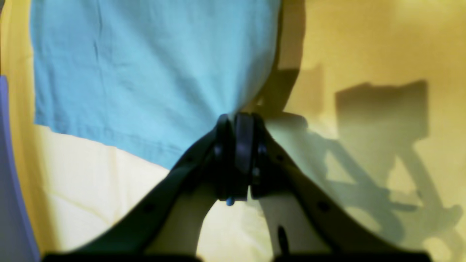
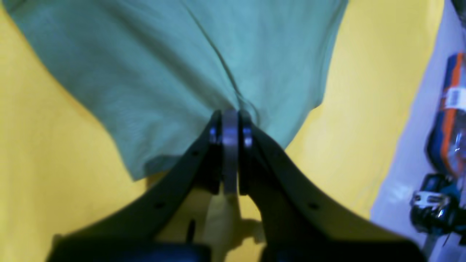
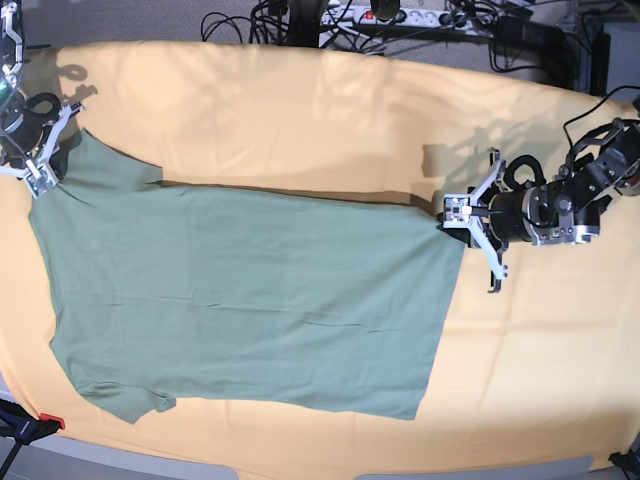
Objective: Fold the T-shirt properly
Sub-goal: 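Lift the shoulders and pull the shirt away from the hem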
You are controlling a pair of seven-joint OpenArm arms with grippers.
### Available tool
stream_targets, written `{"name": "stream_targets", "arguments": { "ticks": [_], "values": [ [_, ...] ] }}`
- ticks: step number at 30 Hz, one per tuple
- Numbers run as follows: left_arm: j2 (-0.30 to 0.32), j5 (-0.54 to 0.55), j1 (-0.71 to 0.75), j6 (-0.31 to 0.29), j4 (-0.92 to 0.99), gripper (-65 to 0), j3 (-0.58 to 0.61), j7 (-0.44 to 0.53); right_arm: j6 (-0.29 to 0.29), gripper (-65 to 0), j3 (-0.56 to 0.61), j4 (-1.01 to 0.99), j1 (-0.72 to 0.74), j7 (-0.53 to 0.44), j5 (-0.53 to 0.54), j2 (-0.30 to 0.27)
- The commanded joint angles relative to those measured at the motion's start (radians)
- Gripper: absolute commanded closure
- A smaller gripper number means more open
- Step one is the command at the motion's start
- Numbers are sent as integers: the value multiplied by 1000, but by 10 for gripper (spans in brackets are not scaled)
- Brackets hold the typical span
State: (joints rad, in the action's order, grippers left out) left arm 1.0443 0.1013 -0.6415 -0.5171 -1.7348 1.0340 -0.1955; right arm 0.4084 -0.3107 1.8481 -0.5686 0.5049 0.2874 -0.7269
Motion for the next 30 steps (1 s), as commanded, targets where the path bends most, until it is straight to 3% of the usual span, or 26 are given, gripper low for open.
{"name": "stream_targets", "arguments": {
  "ticks": [1,3,7,9,14,18,24,30],
  "values": [
    [29,6,-18,-5,-16,0,-11,12,-3,0,-12,16,-21,-4,-3,-31],
    [48,10,-18,-26,-25,0,-11,12,-5,0,-12,24,-53,13,-3,-54],
    [82,80,-18,-141,-38,0,-11,12,2,0,-12,46,-100,43,-3,-89],
    [93,105,-18,-166,-45,0,-11,13,10,0,-13,64,-124,57,-3,-95],
    [131,157,-16,-175,-72,0,-11,12,-9,0,-32,135,-206,141,-3,-99],
    [168,232,6,-181,-112,0,-11,12,-9,0,-92,196,-293,143,-3,-99],
    [235,218,109,-181,-196,0,-11,11,-9,0,-174,248,-449,143,5,-99],
    [310,188,182,-181,-286,0,-11,11,-44,0,-196,288,-563,143,5,-98]
  ]
}}
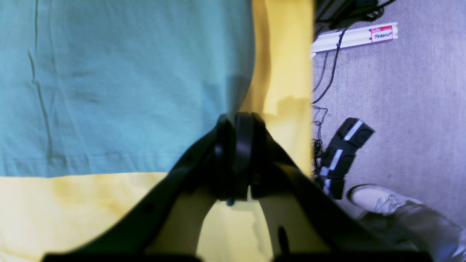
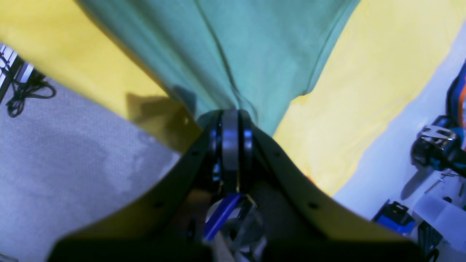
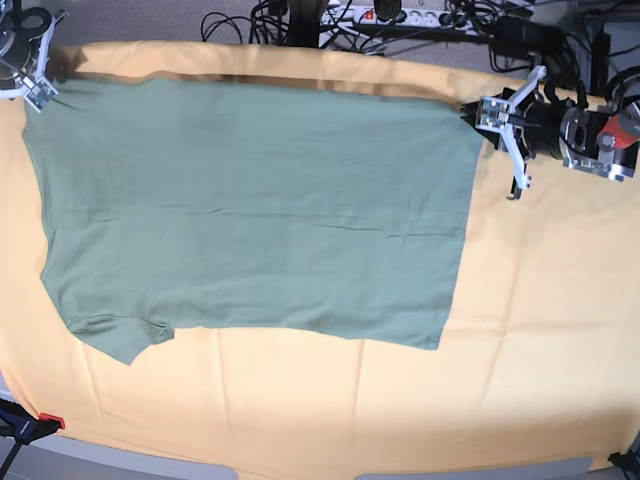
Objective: Fold the T-shirt properly
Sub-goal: 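Lift the shoulders and pull the shirt away from the hem, then lower the shirt and open both grippers to release it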
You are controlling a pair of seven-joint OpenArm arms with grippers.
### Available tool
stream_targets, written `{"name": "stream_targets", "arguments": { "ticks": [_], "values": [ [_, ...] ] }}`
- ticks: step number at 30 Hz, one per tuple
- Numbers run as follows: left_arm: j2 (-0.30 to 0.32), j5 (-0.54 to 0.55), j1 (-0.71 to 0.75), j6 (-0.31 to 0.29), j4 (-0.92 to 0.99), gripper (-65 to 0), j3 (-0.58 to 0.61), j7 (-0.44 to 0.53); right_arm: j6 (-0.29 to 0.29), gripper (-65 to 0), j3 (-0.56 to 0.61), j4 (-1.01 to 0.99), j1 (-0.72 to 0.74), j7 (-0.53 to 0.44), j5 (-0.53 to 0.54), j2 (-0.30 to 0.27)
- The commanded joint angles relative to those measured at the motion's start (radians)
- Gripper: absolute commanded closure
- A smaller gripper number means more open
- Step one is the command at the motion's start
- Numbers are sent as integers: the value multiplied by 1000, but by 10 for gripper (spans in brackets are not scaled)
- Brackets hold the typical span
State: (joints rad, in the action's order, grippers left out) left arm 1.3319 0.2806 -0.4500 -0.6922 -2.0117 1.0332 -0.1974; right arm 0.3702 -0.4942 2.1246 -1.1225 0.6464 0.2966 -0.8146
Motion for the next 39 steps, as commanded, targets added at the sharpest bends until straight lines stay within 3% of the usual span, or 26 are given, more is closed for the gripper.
{"name": "stream_targets", "arguments": {
  "ticks": [1,9,17,22,26,32,36,39],
  "values": [
    [38,9,2,-6,-27,0,-11,13,-8,0,-13,18,-30,2,-5,-7],
    [150,-14,96,-6,-126,0,-11,7,-19,0,-13,103,-183,33,-94,29],
    [146,-14,95,17,-125,0,-11,18,-100,0,-13,108,-187,19,-140,36],
    [98,-14,95,24,-125,0,-11,17,-109,0,-13,107,-187,-127,-141,36],
    [34,-57,95,114,-106,0,-11,9,-98,0,-10,87,-184,-271,-140,36],
    [-3,-162,95,227,-93,0,-11,-20,-61,0,-10,19,-49,-296,-56,36],
    [-2,-180,95,279,-92,0,-11,-20,12,0,-7,-48,63,-296,30,36],
    [-4,-179,95,364,-86,0,-11,-20,27,0,15,-103,132,-296,52,36]
  ]
}}
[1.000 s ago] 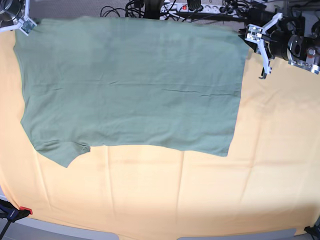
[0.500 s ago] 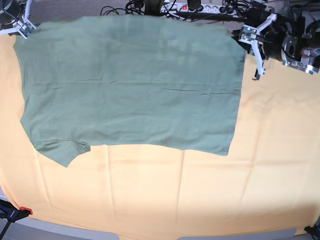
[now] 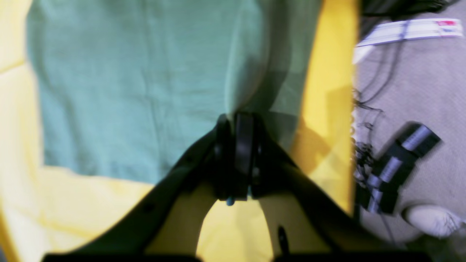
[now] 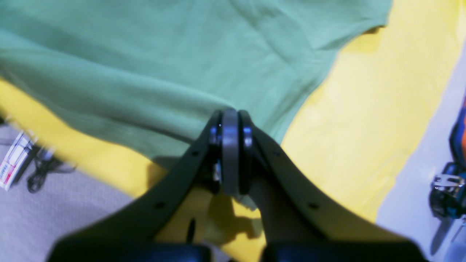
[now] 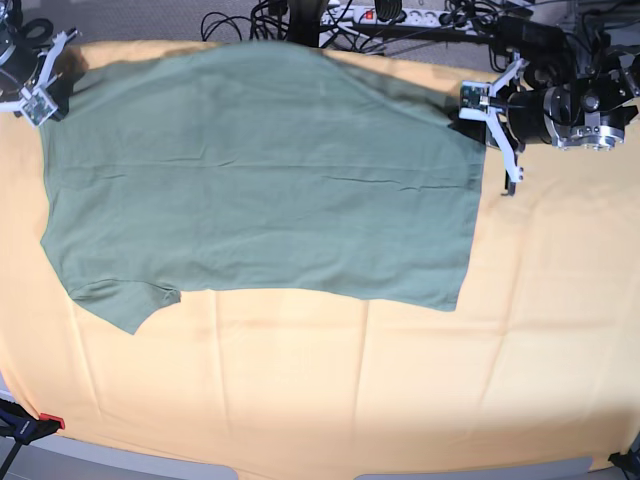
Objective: Fold the T-shirt properly
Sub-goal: 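Lower the shirt and open both grippers to release it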
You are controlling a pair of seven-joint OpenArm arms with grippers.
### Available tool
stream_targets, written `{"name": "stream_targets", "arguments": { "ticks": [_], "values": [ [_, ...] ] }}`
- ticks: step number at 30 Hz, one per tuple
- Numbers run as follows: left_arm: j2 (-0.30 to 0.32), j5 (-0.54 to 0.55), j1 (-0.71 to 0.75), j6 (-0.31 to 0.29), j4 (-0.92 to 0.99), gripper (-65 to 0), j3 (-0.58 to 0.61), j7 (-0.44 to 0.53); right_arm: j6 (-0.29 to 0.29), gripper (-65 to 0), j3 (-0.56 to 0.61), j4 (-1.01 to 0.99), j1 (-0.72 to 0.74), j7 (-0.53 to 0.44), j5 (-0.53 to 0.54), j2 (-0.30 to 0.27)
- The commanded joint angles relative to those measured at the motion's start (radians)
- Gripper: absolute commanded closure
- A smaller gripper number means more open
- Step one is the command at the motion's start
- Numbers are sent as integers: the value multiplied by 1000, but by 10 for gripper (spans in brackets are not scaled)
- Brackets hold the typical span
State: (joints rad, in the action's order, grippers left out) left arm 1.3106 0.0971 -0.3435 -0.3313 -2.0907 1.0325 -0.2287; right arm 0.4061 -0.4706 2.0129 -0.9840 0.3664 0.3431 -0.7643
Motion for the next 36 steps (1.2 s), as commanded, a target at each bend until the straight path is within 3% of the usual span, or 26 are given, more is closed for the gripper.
{"name": "stream_targets", "arguments": {
  "ticks": [1,5,14,23,28,33,36],
  "values": [
    [14,4,-11,36,-2,0,-10,11,-9,0,5,-8,13,-16,5,-14],
    [-1,4,-12,121,35,0,-10,11,-21,0,80,-73,89,-15,-3,-14],
    [-62,4,-12,123,113,0,-10,11,-145,0,184,-133,223,-6,-62,-13],
    [-83,3,-17,124,135,0,-10,11,-153,0,184,-134,223,-7,-82,-14],
    [-83,-89,-17,142,135,0,-10,11,-166,0,184,-134,231,-7,-82,-14],
    [-83,-90,-17,150,135,0,-10,11,-197,0,184,-134,231,-7,-89,-14],
    [-83,-89,-17,150,135,0,-10,11,-166,0,184,-134,230,-7,-89,-14]
  ]
}}
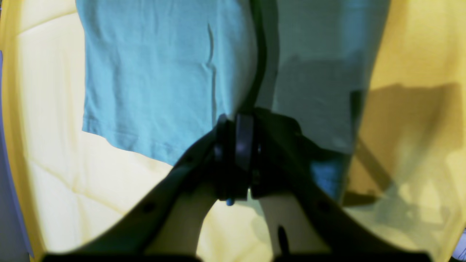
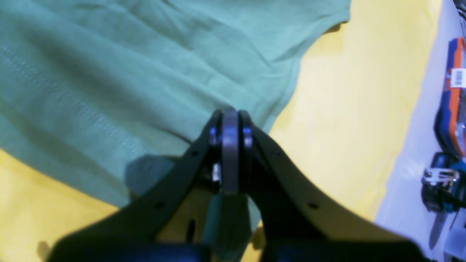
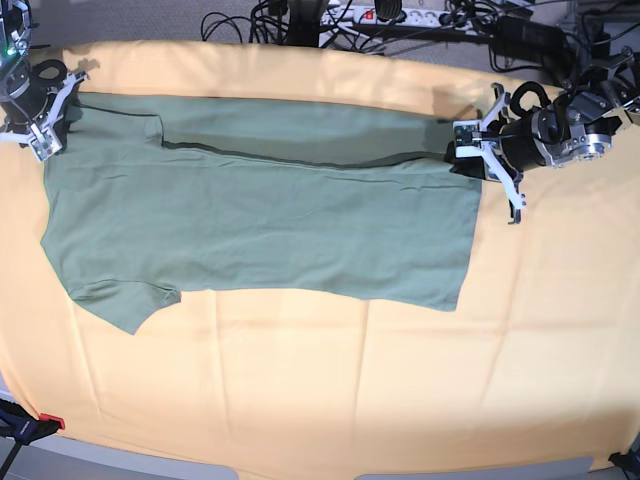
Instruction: Fold the T-shirt properly
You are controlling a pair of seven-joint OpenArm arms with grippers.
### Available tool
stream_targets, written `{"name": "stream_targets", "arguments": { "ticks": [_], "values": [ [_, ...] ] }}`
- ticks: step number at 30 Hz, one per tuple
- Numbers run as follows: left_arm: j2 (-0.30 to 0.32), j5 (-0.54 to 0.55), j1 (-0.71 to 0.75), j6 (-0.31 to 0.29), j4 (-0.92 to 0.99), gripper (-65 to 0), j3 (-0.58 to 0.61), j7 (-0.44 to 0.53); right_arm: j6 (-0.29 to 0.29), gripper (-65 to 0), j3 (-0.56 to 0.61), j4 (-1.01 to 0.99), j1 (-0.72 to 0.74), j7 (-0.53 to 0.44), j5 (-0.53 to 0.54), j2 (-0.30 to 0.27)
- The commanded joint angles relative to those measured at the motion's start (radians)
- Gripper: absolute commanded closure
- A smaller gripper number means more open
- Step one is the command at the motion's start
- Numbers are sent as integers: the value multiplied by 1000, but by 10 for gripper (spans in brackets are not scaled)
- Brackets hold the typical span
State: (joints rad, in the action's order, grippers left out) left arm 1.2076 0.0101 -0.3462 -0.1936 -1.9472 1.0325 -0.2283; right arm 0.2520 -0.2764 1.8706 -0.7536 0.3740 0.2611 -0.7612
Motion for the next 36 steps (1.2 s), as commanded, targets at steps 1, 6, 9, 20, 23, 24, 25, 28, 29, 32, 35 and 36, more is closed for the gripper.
{"name": "stream_targets", "arguments": {
  "ticks": [1,6,9,20,23,24,25,28,29,32,35,36],
  "values": [
    [20,-2,-14,12,-9,0,-10,11,8,0,-10,8,0,-15,-6,-16],
    [20,-5,-18,25,-9,-68,-10,11,34,0,-10,8,0,-15,-7,-17],
    [20,-34,-18,67,-9,-275,-10,11,38,-6,-10,8,0,-16,-7,-17],
    [40,39,-65,142,-74,-399,-10,-88,71,-434,-14,114,5,6,-51,-18],
    [74,63,-72,59,-110,-399,-10,-95,125,-400,-14,188,-4,109,-67,-17],
    [85,66,-72,15,-122,-399,-10,-95,145,-386,-14,206,-13,142,-58,-18],
    [96,80,-72,-31,-131,-399,-10,-95,164,-382,-14,220,-22,163,-52,-18],
    [124,126,-72,-143,-146,-399,-10,-94,203,-380,-14,242,-58,196,-54,-18],
    [129,137,-72,-180,-146,-399,-10,-95,213,-380,-14,242,-68,212,-57,-18],
    [139,138,-69,-223,-146,-399,-10,-94,225,-380,-14,241,-94,272,-94,-18],
    [139,137,-69,-222,-146,-399,-10,-94,142,-380,-14,236,-119,274,-201,-18],
    [138,137,-69,-222,-146,-399,-10,-94,136,-380,-14,231,-119,274,-210,-18]
  ]
}}
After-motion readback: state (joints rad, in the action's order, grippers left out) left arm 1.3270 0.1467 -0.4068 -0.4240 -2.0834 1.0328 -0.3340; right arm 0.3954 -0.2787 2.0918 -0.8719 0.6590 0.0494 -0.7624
